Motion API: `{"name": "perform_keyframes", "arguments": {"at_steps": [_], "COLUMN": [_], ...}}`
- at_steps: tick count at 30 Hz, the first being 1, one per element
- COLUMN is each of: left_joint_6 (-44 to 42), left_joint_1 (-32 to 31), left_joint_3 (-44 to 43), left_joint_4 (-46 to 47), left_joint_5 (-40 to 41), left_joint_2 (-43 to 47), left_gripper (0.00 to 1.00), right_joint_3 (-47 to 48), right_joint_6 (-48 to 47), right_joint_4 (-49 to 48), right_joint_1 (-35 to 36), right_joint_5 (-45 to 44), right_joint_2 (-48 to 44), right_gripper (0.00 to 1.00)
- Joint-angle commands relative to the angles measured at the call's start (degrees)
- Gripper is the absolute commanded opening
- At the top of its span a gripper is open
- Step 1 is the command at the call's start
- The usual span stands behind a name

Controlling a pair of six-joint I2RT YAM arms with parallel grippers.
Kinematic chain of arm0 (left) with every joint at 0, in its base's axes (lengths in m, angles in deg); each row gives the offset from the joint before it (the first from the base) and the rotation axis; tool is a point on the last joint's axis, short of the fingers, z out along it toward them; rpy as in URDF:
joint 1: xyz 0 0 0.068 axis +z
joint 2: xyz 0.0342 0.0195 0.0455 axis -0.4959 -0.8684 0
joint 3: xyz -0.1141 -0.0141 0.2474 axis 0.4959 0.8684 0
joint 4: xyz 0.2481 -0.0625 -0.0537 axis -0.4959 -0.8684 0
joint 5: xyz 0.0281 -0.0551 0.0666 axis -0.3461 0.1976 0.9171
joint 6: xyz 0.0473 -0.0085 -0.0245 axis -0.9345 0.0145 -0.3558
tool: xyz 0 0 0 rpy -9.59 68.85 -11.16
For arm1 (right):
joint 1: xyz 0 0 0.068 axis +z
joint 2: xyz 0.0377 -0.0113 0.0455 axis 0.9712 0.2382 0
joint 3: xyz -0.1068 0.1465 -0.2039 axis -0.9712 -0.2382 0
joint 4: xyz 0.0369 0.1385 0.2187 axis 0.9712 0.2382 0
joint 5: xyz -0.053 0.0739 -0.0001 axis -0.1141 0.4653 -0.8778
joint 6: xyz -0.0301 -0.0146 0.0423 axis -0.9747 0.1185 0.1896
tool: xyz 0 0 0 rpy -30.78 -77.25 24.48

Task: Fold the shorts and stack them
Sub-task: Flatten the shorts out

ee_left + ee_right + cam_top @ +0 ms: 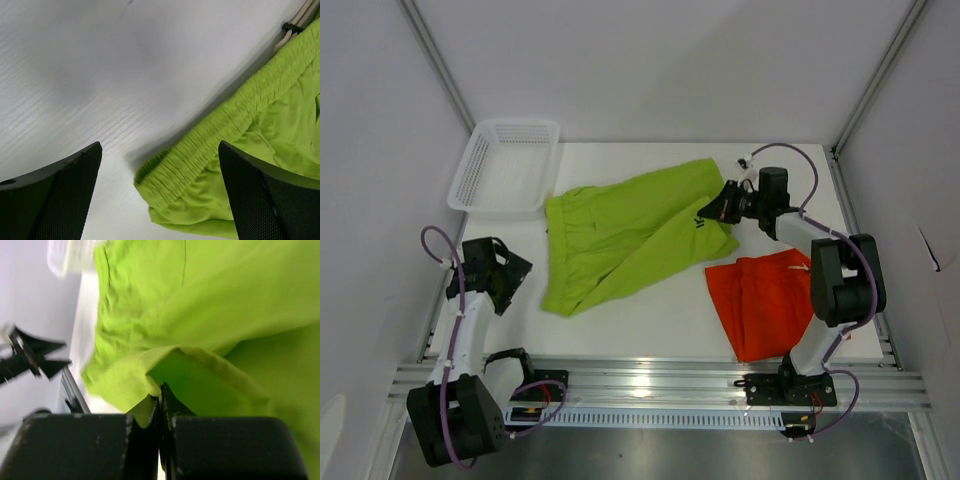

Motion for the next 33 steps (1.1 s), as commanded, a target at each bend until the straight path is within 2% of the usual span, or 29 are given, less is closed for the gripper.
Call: {"name": "perform_keyframes", "arguments": {"at_steps": [1, 4, 6, 9, 12, 13, 15, 17, 19, 22, 25, 30, 33], "left_joint_6": [-1.47, -2.09, -2.53, -3.58, -9.89, -11.04, -13.15, -13.25, -13.6, -13.08, -12.99, -12.55, -10.54], "left_joint_1": [-1.34, -3.62, -5.64, -10.82, -17.68, -19.61, -20.68, -21.99, -24.0, -27.61, -28.94, -28.94, -29.38], "left_joint_3": [-1.15, -1.94, -2.12, -1.51, -0.45, 0.33, 2.97, 6.22, 8.59, 9.13, 9.74, 11.5, 10.72], "left_joint_4": [2.1, 2.1, 3.15, 6.3, 10.96, 12.37, 16.49, 21.25, 21.88, 21.0, 20.73, 23.29, 18.3], "left_joint_5": [-0.8, -0.02, -0.1, 0.25, -1.5, -2.64, -10.09, -12.66, -12.59, -9.51, -9.15, -12.93, -8.03], "left_joint_2": [-0.29, -1.17, -1.79, -2.66, -2.93, -2.5, -0.75, 3.73, 7.33, 8.14, 6.04, 2.61, 2.43], "left_gripper": [0.99, 0.99, 0.99, 0.99, 0.99, 0.99, 0.99, 0.99, 0.99, 0.99, 0.99, 0.91, 0.89], "right_joint_3": [6.18, 6.11, 2.78, -0.22, -1.19, -1.19, -1.63, -1.99, -2.16, -2.42, -2.95, -3.57, -3.57], "right_joint_6": [5.31, 8.03, 11.09, 12.78, 14.1, 13.84, 13.32, 12.79, 12.79, 12.79, 12.87, 12.7, 12.61], "right_joint_4": [-3.81, -5.21, -10.02, -14.52, -16.98, -16.9, -16.2, -15.94, -15.94, -16.2, -16.73, -16.82, -16.99], "right_joint_1": [-0.84, -2.68, -4.61, -5.32, -5.23, -5.23, -5.23, -5.23, -5.15, -5.15, -5.23, -5.15, -5.23], "right_joint_5": [-2.31, -5.3, -5.66, -5.66, -5.31, -5.39, -6.1, -6.01, -5.66, -5.48, -5.22, -5.22, -5.13], "right_joint_2": [3.81, 6.81, 7.52, 8.67, 8.85, 8.67, 7.79, 7.53, 7.61, 7.7, 7.61, 7.35, 7.53], "right_gripper": [0.0, 0.0, 0.0, 0.0, 0.0, 0.0, 0.0, 0.0, 0.0, 0.0, 0.0, 0.0, 0.0]}}
